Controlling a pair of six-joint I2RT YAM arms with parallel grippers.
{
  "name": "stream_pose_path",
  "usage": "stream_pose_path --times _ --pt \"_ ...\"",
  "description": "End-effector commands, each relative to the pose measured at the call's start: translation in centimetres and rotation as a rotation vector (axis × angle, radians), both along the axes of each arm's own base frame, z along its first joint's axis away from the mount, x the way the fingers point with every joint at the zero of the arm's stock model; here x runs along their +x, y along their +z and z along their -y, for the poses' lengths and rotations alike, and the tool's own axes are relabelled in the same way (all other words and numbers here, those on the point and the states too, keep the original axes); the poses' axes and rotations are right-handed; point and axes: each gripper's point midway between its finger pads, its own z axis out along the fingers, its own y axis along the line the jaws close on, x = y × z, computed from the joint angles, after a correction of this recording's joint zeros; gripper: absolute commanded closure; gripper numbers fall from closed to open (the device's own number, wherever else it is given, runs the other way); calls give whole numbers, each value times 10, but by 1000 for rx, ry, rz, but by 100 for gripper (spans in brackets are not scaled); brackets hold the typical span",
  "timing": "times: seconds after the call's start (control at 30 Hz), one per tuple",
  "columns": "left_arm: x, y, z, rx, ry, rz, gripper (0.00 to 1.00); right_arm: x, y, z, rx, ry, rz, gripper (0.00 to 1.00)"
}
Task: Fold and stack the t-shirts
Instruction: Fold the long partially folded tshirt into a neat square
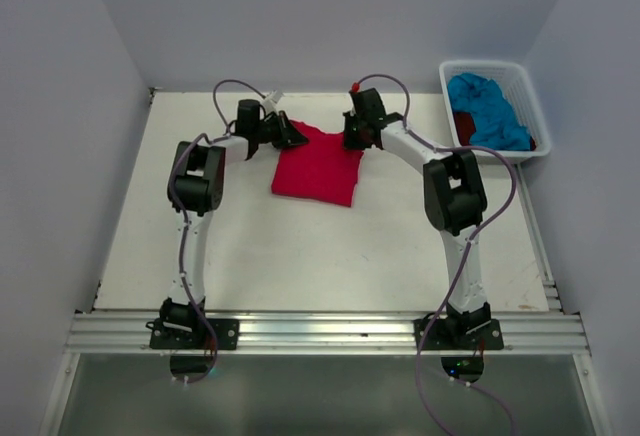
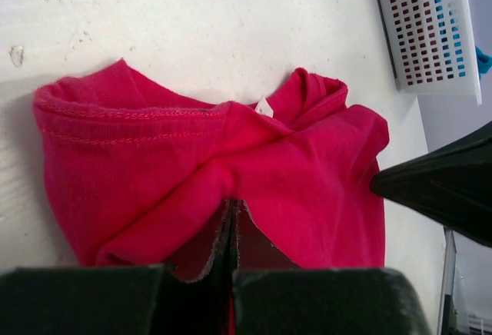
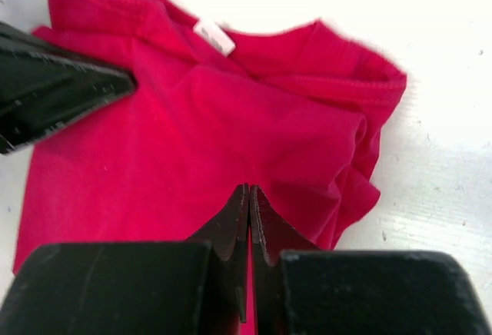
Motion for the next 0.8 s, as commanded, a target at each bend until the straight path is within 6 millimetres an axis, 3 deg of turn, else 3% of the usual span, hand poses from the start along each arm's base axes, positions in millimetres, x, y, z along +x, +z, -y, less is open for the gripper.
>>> stream_pose_path --times 0.0,0.07,0.2,0.3,0.33,0.4,0.5,0.53,0.6,0.63,0.67,0.7,0.73,0.77 --pt "22 -26 -15 28 86 -13 100 -2 19 5 6 -14 36 100" --pt "23 -33 -14 15 89 -36 100 -4 24 7 7 -19 46 100" --pt "27 -22 -13 -7 86 -14 100 -8 22 12 -11 -28 51 100" --pt "23 -16 -14 -2 82 -5 100 -1 14 14 -37 -35 50 100" --pt "23 -6 -15 0 82 14 100 2 -1 15 -54 -42 28 100" --pt "16 -11 -19 13 89 1 100 7 -7 17 -77 -54 16 100" --pt "8 -1 -22 24 86 16 100 7 -13 16 -81 -48 5 100" --pt "7 13 -23 34 89 44 100 7 -12 16 -77 -48 9 100" --pt "-6 5 -34 83 132 -6 100 3 -4 18 -80 -48 19 100" --pt "-9 21 -38 97 151 12 100 3 1 21 -88 -56 29 100" --pt "-25 6 -42 114 167 -22 100 -5 -4 26 -100 -57 12 100" --pt "-31 20 -43 108 169 1 100 -7 10 28 -95 -61 36 100" --pt "-38 20 -44 111 169 -2 100 -6 15 28 -82 -66 61 100" --pt "-50 11 -48 127 179 -16 100 -17 4 30 -87 -58 39 100"
